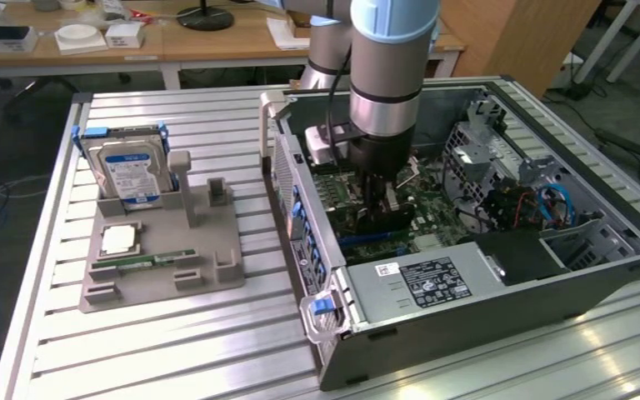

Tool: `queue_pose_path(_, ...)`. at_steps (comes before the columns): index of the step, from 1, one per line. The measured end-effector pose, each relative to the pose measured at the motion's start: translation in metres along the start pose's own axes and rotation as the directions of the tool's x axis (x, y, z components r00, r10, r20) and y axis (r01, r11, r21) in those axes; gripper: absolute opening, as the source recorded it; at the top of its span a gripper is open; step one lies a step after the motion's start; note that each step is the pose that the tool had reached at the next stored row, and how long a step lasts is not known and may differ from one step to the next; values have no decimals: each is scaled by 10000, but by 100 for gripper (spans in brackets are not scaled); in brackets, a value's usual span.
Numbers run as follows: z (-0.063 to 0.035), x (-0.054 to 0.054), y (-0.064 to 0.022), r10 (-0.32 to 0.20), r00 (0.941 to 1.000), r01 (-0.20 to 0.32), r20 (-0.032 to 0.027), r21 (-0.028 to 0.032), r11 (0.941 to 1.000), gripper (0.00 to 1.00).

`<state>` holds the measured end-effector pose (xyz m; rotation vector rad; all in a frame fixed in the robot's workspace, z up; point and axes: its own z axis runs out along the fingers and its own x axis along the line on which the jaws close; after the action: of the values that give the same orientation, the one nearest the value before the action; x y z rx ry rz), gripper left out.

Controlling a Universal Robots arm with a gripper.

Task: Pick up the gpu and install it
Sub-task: 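Insert the gpu into the slot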

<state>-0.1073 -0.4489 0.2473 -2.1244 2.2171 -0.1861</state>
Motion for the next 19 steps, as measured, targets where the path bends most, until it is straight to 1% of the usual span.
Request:
queue_pose_path(11, 32, -1, 9, 2, 10000, -2, 0, 25, 10000, 26)
queue_pose_path(15, 35, -3, 19, 3, 10000, -3, 3, 59, 10000, 26)
queue_pose_path(19, 34, -2, 20, 2, 10000, -2, 3, 65, 10000, 26)
